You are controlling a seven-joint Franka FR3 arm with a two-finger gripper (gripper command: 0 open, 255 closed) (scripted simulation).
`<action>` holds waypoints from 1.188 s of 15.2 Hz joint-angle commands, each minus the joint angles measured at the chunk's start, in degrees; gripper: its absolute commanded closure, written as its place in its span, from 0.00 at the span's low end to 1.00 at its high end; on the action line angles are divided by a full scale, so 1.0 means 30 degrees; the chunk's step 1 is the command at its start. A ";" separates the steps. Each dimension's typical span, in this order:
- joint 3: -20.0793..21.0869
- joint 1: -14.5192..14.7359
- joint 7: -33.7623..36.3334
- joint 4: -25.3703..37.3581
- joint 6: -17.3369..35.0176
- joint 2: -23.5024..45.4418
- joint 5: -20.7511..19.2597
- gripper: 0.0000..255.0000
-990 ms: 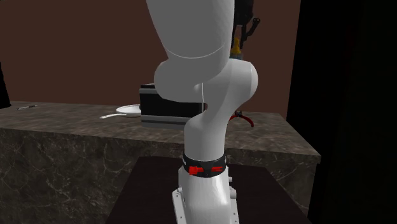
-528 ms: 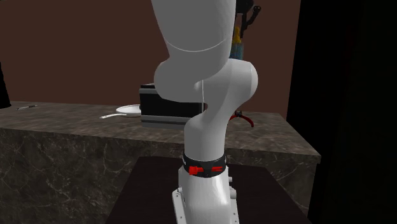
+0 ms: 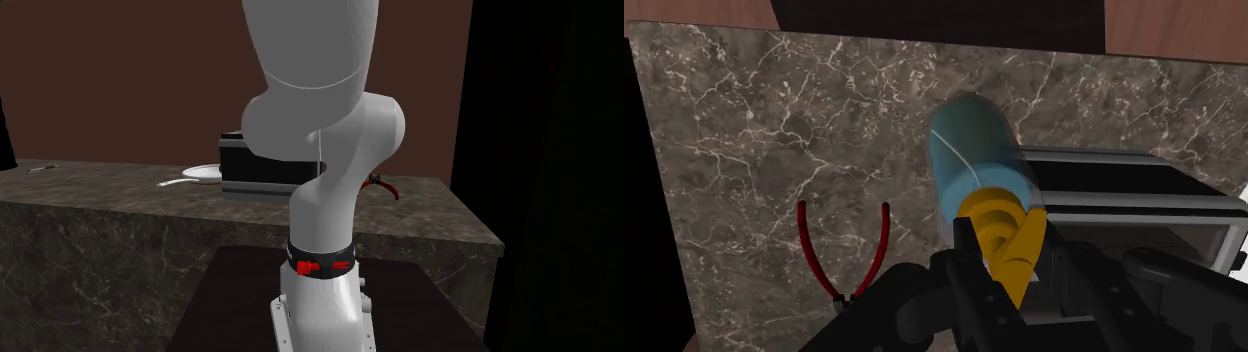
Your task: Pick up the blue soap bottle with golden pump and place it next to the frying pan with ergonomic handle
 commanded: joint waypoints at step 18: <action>0.9515 0.1341 0.7892 0.1059 0.4135 0.3934 0.6205 1.00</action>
